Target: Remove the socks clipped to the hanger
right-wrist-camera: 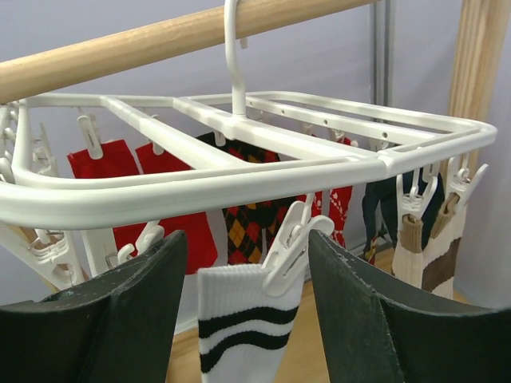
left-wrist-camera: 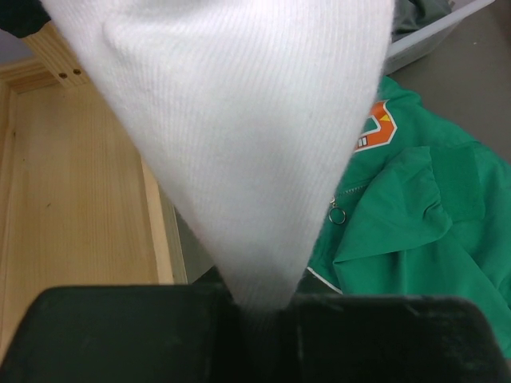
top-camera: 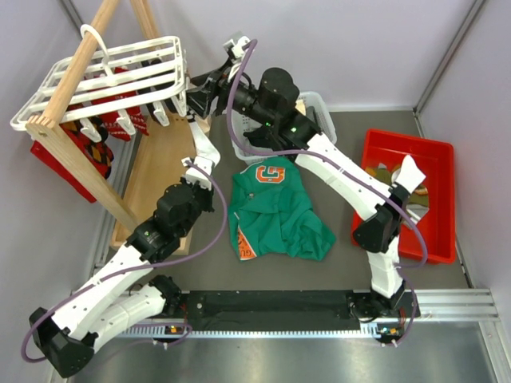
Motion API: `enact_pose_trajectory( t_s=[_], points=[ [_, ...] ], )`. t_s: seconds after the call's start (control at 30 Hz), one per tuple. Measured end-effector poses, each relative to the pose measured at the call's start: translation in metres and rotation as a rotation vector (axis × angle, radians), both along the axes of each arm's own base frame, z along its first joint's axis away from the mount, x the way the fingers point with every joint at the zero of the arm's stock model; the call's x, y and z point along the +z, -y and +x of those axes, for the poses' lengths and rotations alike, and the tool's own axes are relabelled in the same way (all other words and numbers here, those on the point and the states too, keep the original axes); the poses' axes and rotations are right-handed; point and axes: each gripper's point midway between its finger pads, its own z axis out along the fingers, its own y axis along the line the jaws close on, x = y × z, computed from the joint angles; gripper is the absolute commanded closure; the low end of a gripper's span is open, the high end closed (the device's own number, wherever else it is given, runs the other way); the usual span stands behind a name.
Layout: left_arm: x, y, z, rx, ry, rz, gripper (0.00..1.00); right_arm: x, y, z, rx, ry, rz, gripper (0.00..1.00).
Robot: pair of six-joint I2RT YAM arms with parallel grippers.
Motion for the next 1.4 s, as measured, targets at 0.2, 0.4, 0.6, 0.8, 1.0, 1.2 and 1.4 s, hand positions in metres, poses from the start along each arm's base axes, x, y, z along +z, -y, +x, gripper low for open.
enact_pose_trajectory(
  t_s=[0.2, 0.4, 0.6, 0.8, 1.0, 1.2, 1.4],
  points=[
    [-0.005, 0.0, 0.002, 0.005, -0.013, 0.012, 1.0, -0.003, -0.006, -0.007, 0.014, -0.013, 0.0, 0.37],
    [-0.005, 0.0, 0.002, 0.006, -0.013, 0.013, 1.0, -0.013, -0.008, 0.0, -0.089, -0.033, -0.036, 0.36],
    [-0.006, 0.001, 0.004, 0.007, -0.018, 0.018, 1.0, -0.02, -0.005, 0.008, -0.248, -0.016, -0.086, 0.35],
    [-0.005, 0.002, 0.004, 0.007, -0.019, 0.018, 1.0, -0.011, 0.006, 0.015, -0.36, 0.013, -0.096, 0.34],
    [-0.004, 0.003, 0.006, 0.007, -0.02, 0.019, 1.0, 0.006, 0.012, 0.019, -0.404, 0.034, -0.063, 0.34],
    [-0.006, 0.007, 0.011, 0.007, -0.025, 0.024, 1.0, -0.004, 0.007, 0.023, -0.409, 0.031, -0.082, 0.34],
    [-0.007, 0.008, 0.012, 0.006, -0.029, 0.027, 1.0, -0.016, 0.0, 0.025, -0.394, 0.032, -0.11, 0.35]
  ],
)
